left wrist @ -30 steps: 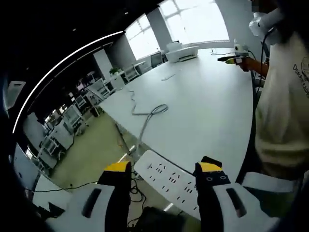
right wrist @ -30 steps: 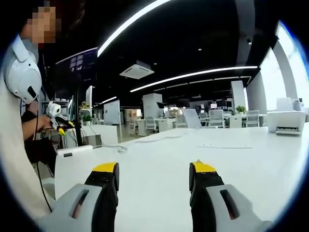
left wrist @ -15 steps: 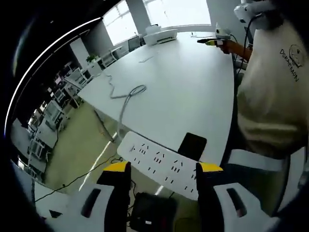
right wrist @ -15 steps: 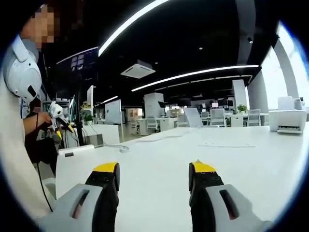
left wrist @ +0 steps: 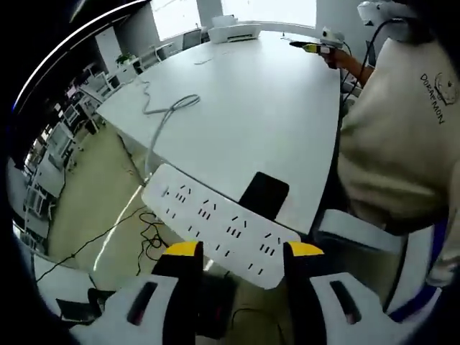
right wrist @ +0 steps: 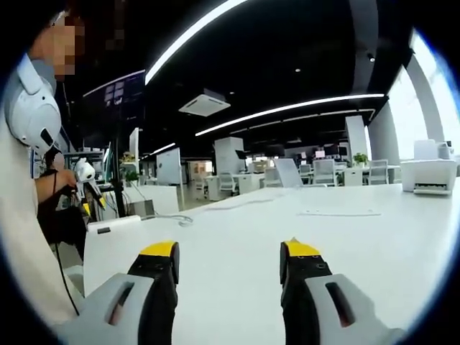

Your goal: Pick up the power strip scattered on the table, fix it on the side mounting bracket of the table, and press the switch

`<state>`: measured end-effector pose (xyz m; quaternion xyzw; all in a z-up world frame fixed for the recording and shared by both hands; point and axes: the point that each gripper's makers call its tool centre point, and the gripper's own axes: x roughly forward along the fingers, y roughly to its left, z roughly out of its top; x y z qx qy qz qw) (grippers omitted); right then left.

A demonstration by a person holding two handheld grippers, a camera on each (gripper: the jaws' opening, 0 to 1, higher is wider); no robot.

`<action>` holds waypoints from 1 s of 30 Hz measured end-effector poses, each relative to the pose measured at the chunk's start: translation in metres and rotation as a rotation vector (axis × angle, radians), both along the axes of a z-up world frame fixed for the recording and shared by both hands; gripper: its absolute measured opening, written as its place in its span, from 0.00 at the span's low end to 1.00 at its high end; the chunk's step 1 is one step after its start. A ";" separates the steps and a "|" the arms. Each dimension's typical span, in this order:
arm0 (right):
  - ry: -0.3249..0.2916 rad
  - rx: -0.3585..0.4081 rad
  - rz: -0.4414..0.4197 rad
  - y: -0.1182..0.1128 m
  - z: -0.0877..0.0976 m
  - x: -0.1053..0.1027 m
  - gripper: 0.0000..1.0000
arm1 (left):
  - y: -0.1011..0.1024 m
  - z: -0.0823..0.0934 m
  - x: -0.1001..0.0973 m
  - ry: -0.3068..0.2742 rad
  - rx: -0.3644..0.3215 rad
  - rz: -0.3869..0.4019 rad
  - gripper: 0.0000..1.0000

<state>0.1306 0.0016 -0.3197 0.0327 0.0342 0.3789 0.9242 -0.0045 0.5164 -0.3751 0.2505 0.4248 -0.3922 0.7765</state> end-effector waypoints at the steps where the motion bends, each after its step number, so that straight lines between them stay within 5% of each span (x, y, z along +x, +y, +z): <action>1: 0.001 0.000 0.000 0.000 0.000 0.000 0.52 | 0.000 -0.001 0.000 0.003 0.004 0.001 0.49; 30: 0.011 0.008 0.003 -0.003 -0.005 -0.002 0.51 | 0.013 -0.027 0.000 0.165 -0.002 0.102 0.43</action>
